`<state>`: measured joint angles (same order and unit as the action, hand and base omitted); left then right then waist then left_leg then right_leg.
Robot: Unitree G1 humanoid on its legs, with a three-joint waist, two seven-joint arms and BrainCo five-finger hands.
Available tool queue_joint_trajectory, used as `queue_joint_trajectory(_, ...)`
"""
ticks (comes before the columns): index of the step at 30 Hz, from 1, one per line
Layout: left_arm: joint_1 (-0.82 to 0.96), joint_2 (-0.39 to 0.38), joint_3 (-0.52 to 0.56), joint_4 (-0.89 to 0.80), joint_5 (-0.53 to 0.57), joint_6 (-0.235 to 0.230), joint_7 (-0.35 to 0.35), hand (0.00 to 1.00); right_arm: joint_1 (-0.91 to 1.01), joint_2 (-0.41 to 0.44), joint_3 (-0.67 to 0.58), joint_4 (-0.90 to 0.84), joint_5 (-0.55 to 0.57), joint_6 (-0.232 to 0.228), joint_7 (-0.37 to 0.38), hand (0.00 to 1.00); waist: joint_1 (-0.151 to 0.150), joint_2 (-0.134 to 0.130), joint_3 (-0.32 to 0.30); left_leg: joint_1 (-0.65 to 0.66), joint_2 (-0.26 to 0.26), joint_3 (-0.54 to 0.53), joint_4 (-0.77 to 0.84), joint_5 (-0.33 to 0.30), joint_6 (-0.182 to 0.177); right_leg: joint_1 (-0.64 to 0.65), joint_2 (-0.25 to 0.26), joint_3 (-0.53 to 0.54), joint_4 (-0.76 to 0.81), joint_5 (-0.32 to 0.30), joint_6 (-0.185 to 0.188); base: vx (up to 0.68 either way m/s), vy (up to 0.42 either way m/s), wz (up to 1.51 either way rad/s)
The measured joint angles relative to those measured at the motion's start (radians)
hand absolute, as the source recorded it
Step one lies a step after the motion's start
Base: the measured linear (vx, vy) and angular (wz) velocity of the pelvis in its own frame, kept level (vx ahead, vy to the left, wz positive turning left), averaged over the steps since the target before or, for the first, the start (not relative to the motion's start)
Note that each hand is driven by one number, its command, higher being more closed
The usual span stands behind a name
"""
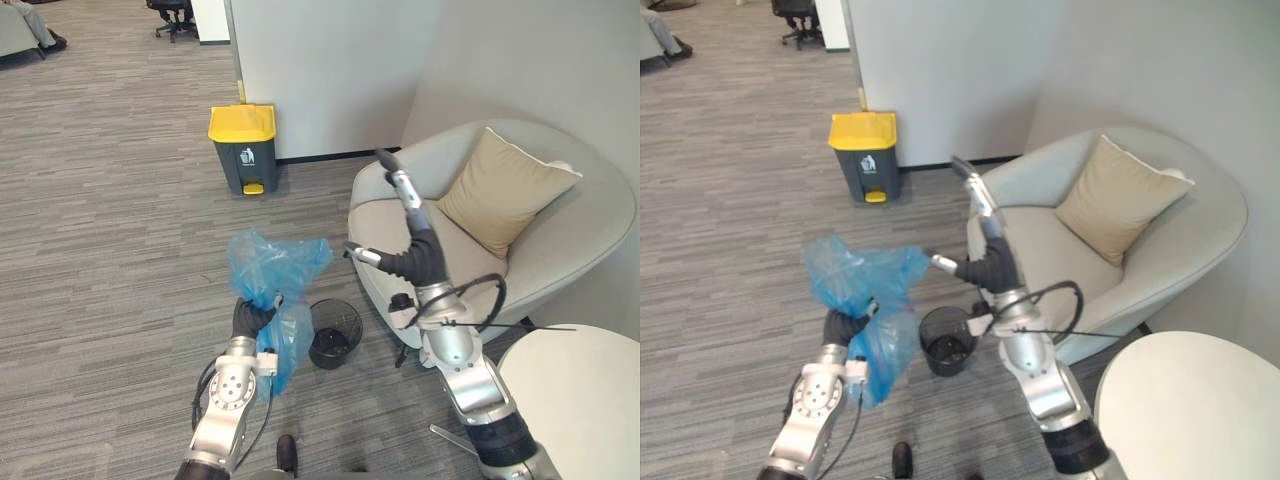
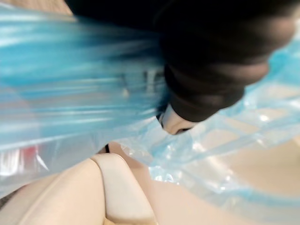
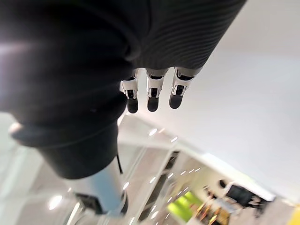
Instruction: Gather rubbish on tea table into small bin, then transfer packed bag to large trash can.
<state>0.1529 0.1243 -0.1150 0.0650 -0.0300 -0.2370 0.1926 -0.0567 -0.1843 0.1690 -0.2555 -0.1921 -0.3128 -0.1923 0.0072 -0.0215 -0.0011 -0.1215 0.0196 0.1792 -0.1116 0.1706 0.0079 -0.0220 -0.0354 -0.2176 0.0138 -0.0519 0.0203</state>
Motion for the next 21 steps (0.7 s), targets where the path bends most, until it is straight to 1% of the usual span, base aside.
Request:
queue_joint_trajectory(3, 0.033, -0.006, 0.033, 0.024, -0.013, 0.0, -0.001, 1.0, 0.079, 0.031, -0.067, 0.092, 0.054, 0.009, 0.014, 0.0, 0.0, 0.002, 0.0, 0.0, 0.0, -0.003, 0.0, -0.007, -0.01, 0.001, 0.0, -0.003, 0.002, -0.011, 0.003, 0.0, 0.0, 0.02)
queue_joint_trajectory(5, 0.057, -0.027, 0.07, 0.068, -0.015, 0.0, -0.006, 1.0, 0.139, 0.059, -0.112, 0.182, 0.103, 0.021, 0.034, 0.0, -0.002, 0.01, 0.005, 0.0, 0.0, -0.011, 0.0, -0.012, -0.01, 0.005, -0.002, -0.012, 0.002, -0.015, 0.002, 0.0, 0.0, 0.1)
queue_joint_trajectory(7, 0.071, -0.029, 0.083, 0.111, -0.024, 0.0, -0.019, 1.0, 0.17, 0.072, -0.132, 0.268, 0.135, 0.03, 0.047, 0.0, -0.004, 0.014, 0.007, 0.0, 0.0, -0.013, 0.0, -0.014, -0.01, 0.008, -0.002, -0.013, -0.001, -0.015, 0.003, 0.0, 0.0, 0.06)
queue_joint_trajectory(8, 0.074, -0.03, 0.097, 0.161, -0.037, 0.0, -0.036, 1.0, 0.183, 0.079, -0.147, 0.358, 0.155, 0.04, 0.063, 0.0, -0.004, 0.017, 0.009, 0.0, -0.001, -0.019, 0.0, -0.014, -0.009, 0.011, -0.002, -0.018, -0.003, -0.016, 0.005, 0.01, 0.0, 0.1)
queue_joint_trajectory(10, 0.079, -0.03, 0.106, 0.218, -0.054, 0.002, -0.048, 1.0, 0.195, 0.102, -0.181, 0.49, 0.158, 0.06, 0.076, 0.0, -0.004, 0.02, 0.011, 0.0, -0.003, -0.024, 0.0, -0.015, -0.008, 0.014, -0.002, -0.023, -0.004, -0.019, 0.007, 0.04, -0.003, 0.08)
queue_joint_trajectory(11, 0.079, -0.031, 0.109, 0.232, -0.055, 0.002, -0.05, 1.0, 0.197, 0.107, -0.188, 0.521, 0.162, 0.065, 0.078, 0.0, -0.004, 0.021, 0.012, 0.0, -0.003, -0.025, 0.0, -0.015, -0.008, 0.014, -0.002, -0.023, -0.004, -0.019, 0.007, 0.06, -0.005, 0.04)
queue_joint_trajectory(13, 0.08, -0.039, 0.128, 0.304, -0.061, 0.004, -0.069, 1.0, 0.197, 0.112, -0.209, 0.666, 0.171, 0.081, 0.086, 0.0, -0.004, 0.026, 0.015, 0.001, -0.006, -0.026, 0.0, -0.02, -0.008, 0.016, -0.006, -0.025, -0.004, -0.023, 0.012, 0.07, -0.002, 0.03)
queue_joint_trajectory(14, 0.08, -0.042, 0.132, 0.32, -0.061, 0.004, -0.07, 1.0, 0.198, 0.112, -0.212, 0.695, 0.172, 0.086, 0.087, 0.0, -0.004, 0.027, 0.016, 0.001, -0.008, -0.026, 0.0, -0.021, -0.007, 0.017, -0.007, -0.026, -0.004, -0.023, 0.014, 0.09, 0.0, 0.05)
queue_joint_trajectory(16, 0.081, -0.043, 0.138, 0.388, -0.061, 0.008, -0.071, 1.0, 0.198, 0.118, -0.234, 0.819, 0.173, 0.1, 0.092, 0.0, -0.002, 0.025, 0.019, 0.018, -0.015, -0.028, 0.0, -0.031, -0.004, 0.032, -0.014, -0.028, 0.0, -0.029, 0.021, 0.1, 0.0, 0.04)
queue_joint_trajectory(18, 0.084, -0.043, 0.138, 0.433, -0.062, 0.009, -0.072, 1.0, 0.196, 0.122, -0.249, 0.887, 0.176, 0.11, 0.093, 0.0, -0.002, 0.023, 0.026, 0.035, -0.021, -0.029, 0.0, -0.04, -0.006, 0.052, -0.019, -0.029, -0.001, -0.03, 0.019, 0.1, 0.001, 0.02)
queue_joint_trajectory(21, 0.087, -0.046, 0.138, 0.492, -0.062, 0.014, -0.075, 1.0, 0.194, 0.129, -0.249, 0.946, 0.197, 0.125, 0.093, 0.0, -0.002, 0.023, 0.03, 0.044, -0.027, -0.03, 0.0, -0.045, -0.001, 0.061, -0.023, -0.03, 0.001, -0.038, 0.018, 0.1, -0.003, 0.01)
